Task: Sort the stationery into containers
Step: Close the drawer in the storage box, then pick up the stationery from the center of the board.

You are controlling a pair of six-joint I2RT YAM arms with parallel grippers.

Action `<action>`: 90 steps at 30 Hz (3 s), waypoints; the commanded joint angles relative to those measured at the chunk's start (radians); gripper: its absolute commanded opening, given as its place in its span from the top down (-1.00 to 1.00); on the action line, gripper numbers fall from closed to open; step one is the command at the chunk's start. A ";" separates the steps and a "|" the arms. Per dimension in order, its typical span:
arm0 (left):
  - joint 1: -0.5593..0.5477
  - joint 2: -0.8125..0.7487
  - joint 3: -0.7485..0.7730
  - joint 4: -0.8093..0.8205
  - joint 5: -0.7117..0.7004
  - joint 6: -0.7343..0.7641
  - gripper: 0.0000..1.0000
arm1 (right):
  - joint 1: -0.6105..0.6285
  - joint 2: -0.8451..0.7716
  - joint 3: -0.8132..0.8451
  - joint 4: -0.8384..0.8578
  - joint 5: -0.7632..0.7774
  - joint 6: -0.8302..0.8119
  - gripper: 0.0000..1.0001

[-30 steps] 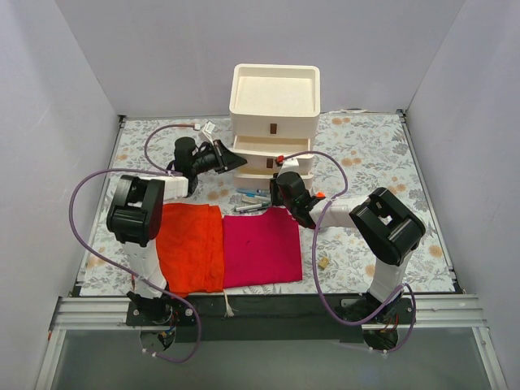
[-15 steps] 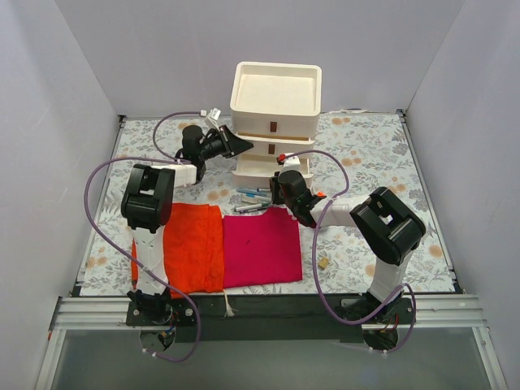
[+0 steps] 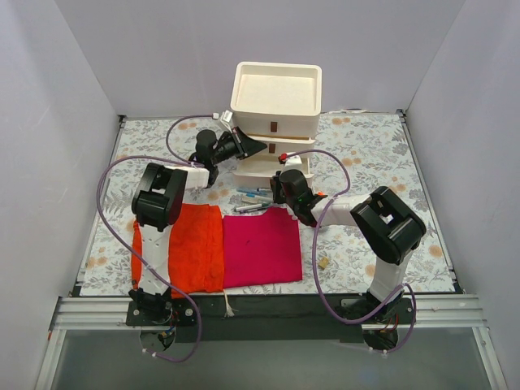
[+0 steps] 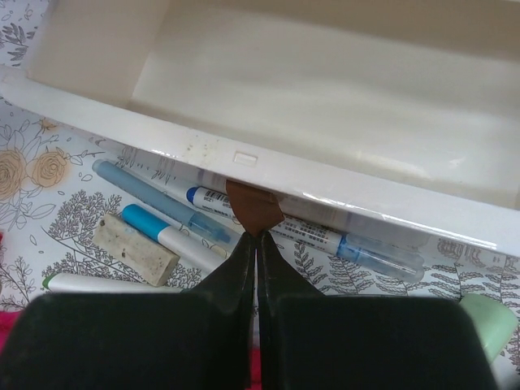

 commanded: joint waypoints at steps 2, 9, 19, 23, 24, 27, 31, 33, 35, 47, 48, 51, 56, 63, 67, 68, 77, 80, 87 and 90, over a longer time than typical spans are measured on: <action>-0.026 0.035 0.039 0.088 -0.122 -0.018 1.00 | -0.019 0.001 0.023 0.001 0.017 -0.003 0.97; -0.039 0.039 0.044 0.127 -0.142 -0.045 1.00 | -0.032 -0.012 0.012 0.001 0.011 -0.001 0.97; 0.031 -0.276 -0.195 0.022 0.098 0.016 -0.35 | -0.068 -0.043 0.056 -0.037 -0.088 -0.118 0.09; 0.060 -0.525 -0.200 -0.328 0.136 0.296 -0.47 | -0.099 -0.077 0.130 -0.136 -0.170 -0.159 -0.33; 0.060 -0.598 -0.194 -0.394 0.126 0.367 -0.49 | -0.102 -0.095 0.144 -0.179 -0.217 -0.167 -0.39; 0.060 -0.710 -0.173 -0.615 0.106 0.556 -0.51 | -0.105 -0.143 0.182 -0.271 -0.305 -0.199 -0.47; 0.063 -0.810 -0.209 -0.888 0.080 0.821 -0.52 | -0.108 -0.230 0.200 -0.362 -0.406 -0.276 -0.53; 0.063 -0.847 -0.255 -0.936 0.083 0.954 -0.56 | -0.111 -0.290 0.200 -0.419 -0.437 -0.357 -0.56; 0.063 -0.892 -0.287 -0.961 0.076 1.015 -0.60 | -0.134 -0.353 0.199 -0.478 -0.479 -0.442 -0.59; 0.022 -0.742 -0.208 -1.085 0.020 1.357 -0.58 | -0.346 -0.512 0.176 -0.936 -0.774 -0.914 -0.32; 0.013 -0.716 -0.203 -1.085 0.020 1.371 -0.55 | -0.354 -0.528 0.167 -0.950 -0.773 -0.941 -0.32; -0.013 -0.686 -0.191 -1.085 -0.012 1.407 -0.53 | -0.358 -0.620 0.101 -1.002 -0.791 -1.085 -0.31; -0.016 -0.665 -0.166 -1.084 -0.010 1.403 -0.47 | -0.361 -0.700 0.039 -1.115 -0.796 -1.211 -0.31; -0.026 -0.622 -0.100 -1.073 -0.079 1.329 -0.47 | -0.361 -0.703 -0.010 -1.155 -0.803 -1.271 -0.97; -0.026 -0.634 -0.109 -1.073 -0.108 1.332 -0.47 | -0.364 -0.654 0.004 -1.143 -0.773 -1.285 -0.97; -0.026 -0.646 -0.119 -1.073 -0.114 1.334 -0.48 | -0.363 -0.626 0.016 -1.145 -0.777 -1.285 -0.97; -0.026 -0.712 -0.172 -1.074 -0.138 1.296 -0.48 | -0.375 -0.479 0.061 -1.105 -0.793 -1.287 -0.97; -0.026 -0.722 -0.182 -1.073 -0.145 1.296 -0.49 | -0.383 -0.445 0.075 -1.103 -0.780 -1.287 -0.97; -0.026 -0.714 -0.179 -1.073 -0.147 1.280 -0.49 | -0.409 -0.379 0.118 -1.069 -0.765 -1.258 -0.97; -0.026 -0.711 -0.177 -1.073 -0.148 1.274 -0.49 | -0.414 -0.347 0.127 -1.069 -0.774 -1.257 -0.97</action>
